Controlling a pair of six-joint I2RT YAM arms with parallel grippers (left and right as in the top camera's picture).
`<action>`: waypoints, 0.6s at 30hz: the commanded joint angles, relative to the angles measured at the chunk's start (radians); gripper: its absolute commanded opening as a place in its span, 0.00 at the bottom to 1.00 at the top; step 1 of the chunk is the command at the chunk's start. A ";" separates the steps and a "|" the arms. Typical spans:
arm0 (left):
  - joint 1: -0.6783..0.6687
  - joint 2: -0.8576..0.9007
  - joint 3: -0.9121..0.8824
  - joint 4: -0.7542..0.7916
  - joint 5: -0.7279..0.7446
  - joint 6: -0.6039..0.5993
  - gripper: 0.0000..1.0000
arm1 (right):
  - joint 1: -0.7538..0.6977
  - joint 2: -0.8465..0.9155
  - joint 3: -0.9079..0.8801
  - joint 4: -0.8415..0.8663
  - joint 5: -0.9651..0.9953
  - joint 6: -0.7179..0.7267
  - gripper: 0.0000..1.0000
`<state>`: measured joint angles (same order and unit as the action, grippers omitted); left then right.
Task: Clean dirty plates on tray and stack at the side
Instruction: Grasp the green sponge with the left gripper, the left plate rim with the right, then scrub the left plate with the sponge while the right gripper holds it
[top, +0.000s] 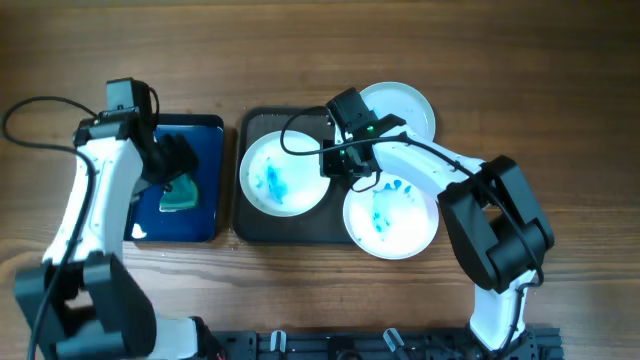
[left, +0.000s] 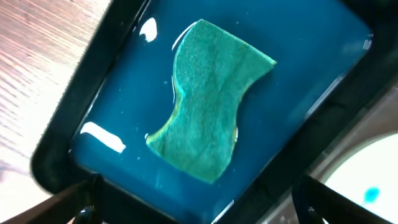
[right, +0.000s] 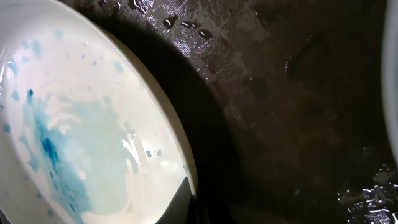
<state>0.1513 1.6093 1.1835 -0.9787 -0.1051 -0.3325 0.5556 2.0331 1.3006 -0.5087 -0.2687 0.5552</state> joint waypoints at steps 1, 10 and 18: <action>0.013 0.105 0.013 0.061 0.050 0.091 0.83 | 0.009 0.023 0.019 0.002 0.012 -0.006 0.04; 0.014 0.272 0.013 0.160 0.094 0.173 0.59 | 0.018 0.023 0.019 0.022 0.013 -0.005 0.04; 0.015 0.306 0.008 0.161 0.093 0.172 0.04 | 0.018 0.023 0.019 0.022 0.013 -0.006 0.04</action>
<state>0.1677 1.8851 1.1835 -0.8215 -0.0406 -0.1646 0.5644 2.0369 1.3006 -0.4908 -0.2676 0.5556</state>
